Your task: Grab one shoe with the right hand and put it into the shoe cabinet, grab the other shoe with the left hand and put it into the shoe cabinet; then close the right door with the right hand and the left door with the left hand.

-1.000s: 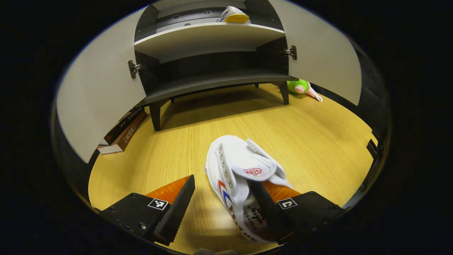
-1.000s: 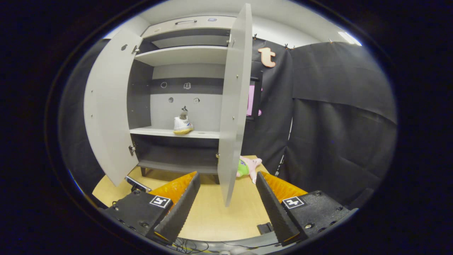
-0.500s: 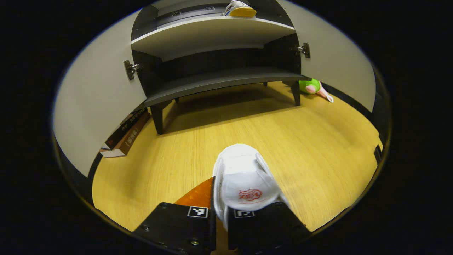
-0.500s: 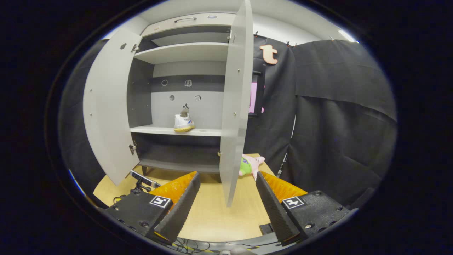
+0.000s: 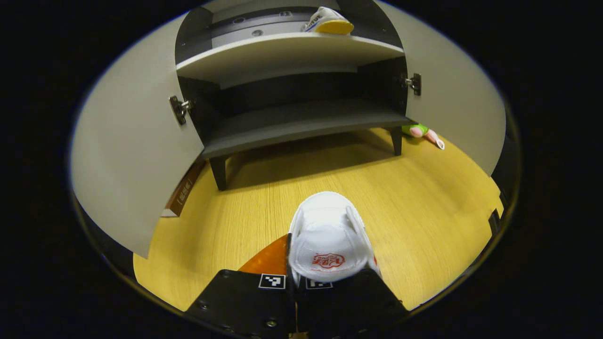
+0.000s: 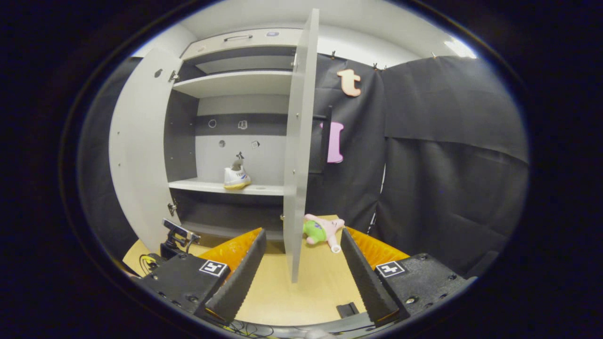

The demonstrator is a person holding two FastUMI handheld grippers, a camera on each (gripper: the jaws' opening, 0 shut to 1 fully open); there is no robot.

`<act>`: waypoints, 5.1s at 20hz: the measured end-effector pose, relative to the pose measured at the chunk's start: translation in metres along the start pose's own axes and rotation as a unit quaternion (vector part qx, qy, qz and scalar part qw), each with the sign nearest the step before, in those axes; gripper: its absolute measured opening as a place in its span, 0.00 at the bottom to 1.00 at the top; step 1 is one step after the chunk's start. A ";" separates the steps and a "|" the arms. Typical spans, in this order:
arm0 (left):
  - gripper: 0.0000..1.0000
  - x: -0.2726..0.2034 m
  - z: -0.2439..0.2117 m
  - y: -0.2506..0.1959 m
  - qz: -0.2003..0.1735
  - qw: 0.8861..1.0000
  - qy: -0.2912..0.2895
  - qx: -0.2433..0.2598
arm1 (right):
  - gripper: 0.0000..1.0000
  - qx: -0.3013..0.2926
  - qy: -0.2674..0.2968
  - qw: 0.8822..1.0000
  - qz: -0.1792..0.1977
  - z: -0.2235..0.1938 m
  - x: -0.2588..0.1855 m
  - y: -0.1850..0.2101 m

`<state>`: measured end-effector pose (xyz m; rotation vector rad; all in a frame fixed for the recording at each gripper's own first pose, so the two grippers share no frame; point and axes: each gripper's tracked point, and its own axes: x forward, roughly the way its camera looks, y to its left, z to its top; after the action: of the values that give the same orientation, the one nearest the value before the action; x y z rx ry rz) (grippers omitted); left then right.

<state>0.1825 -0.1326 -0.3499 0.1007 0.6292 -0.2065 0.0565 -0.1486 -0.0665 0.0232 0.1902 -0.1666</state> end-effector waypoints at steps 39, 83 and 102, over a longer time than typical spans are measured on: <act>0.19 -0.094 0.197 0.013 0.115 0.989 -0.090 -0.023 | 1.00 -0.001 -0.040 0.997 0.061 0.032 0.030 -0.062; 0.96 -0.464 0.039 -0.068 0.098 0.951 -0.289 -0.045 | 1.00 0.006 -0.060 0.996 0.067 0.053 0.041 -0.059; 0.97 -0.457 -0.002 -0.057 0.105 0.958 -0.258 -0.073 | 0.93 -0.005 -0.075 0.994 0.079 0.100 0.100 -0.038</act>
<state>-0.1917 -0.1142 -0.0819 -0.0309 0.1076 0.0243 0.1654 -0.2064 0.0120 0.0159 0.0393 -0.0084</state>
